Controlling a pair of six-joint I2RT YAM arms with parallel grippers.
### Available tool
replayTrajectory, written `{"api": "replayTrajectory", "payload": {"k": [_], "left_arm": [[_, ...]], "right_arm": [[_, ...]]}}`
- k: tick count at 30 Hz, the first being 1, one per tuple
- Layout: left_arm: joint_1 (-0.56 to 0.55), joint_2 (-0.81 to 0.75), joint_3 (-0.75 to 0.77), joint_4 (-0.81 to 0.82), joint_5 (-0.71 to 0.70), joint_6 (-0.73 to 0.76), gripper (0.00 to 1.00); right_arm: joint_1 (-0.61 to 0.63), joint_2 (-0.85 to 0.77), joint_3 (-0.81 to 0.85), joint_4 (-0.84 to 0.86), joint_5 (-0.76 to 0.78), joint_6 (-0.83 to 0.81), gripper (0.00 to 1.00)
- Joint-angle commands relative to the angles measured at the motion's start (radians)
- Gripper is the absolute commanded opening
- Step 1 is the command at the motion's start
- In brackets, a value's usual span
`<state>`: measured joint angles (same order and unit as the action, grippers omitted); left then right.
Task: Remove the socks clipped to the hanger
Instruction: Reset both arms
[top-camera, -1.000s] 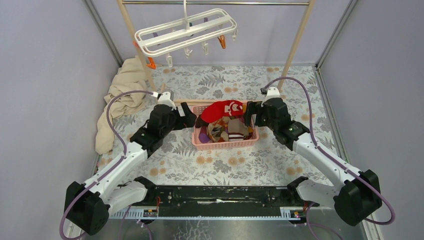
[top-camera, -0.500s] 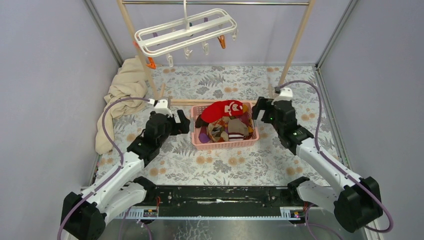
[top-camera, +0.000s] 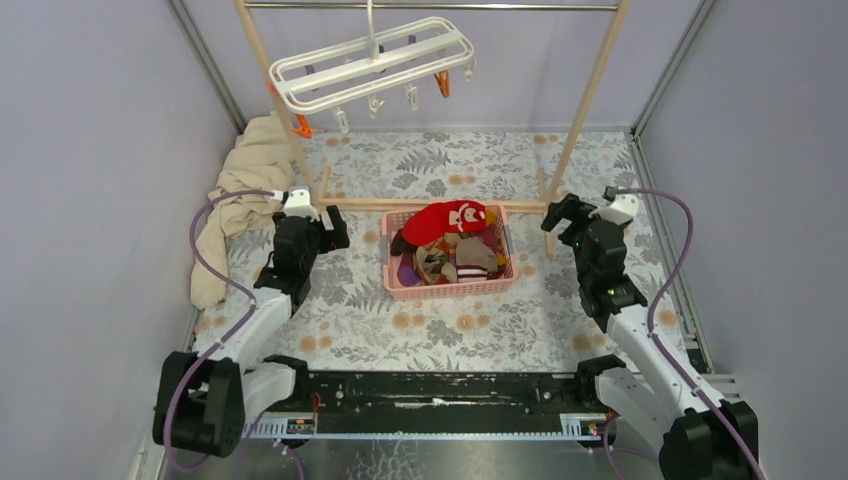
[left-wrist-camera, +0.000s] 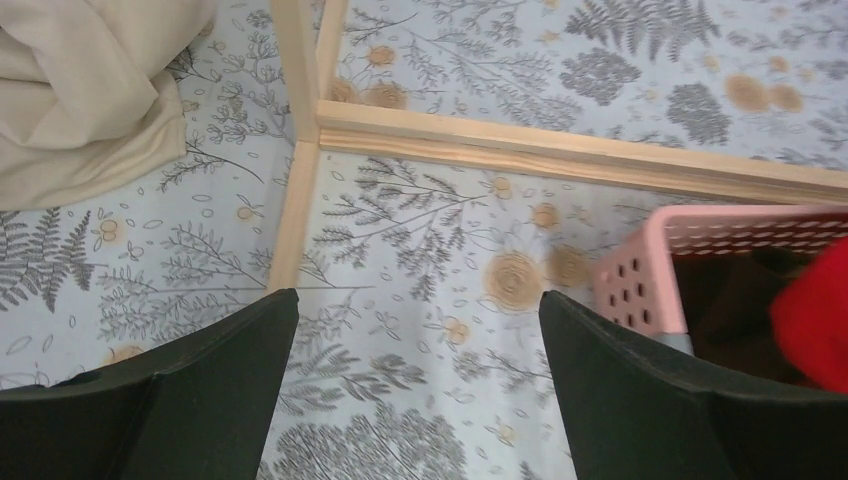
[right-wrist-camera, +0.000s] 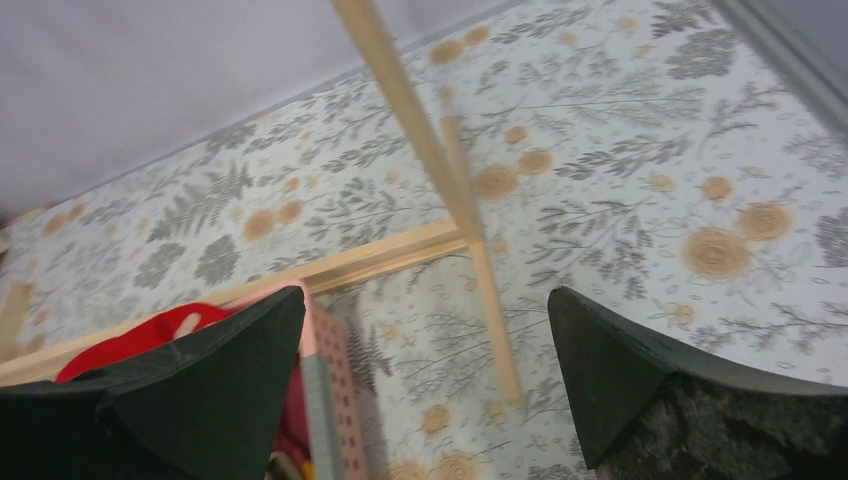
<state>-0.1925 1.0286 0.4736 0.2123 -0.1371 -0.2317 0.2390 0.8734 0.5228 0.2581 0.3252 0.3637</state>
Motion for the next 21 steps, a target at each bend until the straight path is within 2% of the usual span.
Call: {"api": "replayTrajectory", "payload": {"k": [1, 7, 9, 12, 16, 21], "left_arm": [[0.081, 0.128, 0.007, 0.231, 0.088, 0.083, 0.98], [0.136, 0.322, 0.015, 0.420, 0.171, 0.115, 0.98], [0.150, 0.388, 0.078, 0.355, 0.196, 0.125, 0.98], [0.167, 0.411, 0.111, 0.356, 0.234, 0.163, 0.98], [0.217, 0.383, 0.040, 0.478, 0.268, 0.143, 0.98], [0.236, 0.419, 0.016, 0.519, 0.272, 0.151, 0.98]], "right_arm": [[-0.029, -0.027, -0.075, 0.143, 0.127, -0.043, 1.00], [-0.081, -0.040, -0.224, 0.345, 0.210, -0.109, 1.00], [-0.108, -0.013, -0.284, 0.451, 0.215, -0.127, 1.00], [-0.142, 0.083, -0.331, 0.590, 0.201, -0.161, 1.00], [-0.154, 0.210, -0.340, 0.690, 0.210, -0.192, 1.00], [-0.154, 0.333, -0.338, 0.816, 0.209, -0.227, 1.00]]}}
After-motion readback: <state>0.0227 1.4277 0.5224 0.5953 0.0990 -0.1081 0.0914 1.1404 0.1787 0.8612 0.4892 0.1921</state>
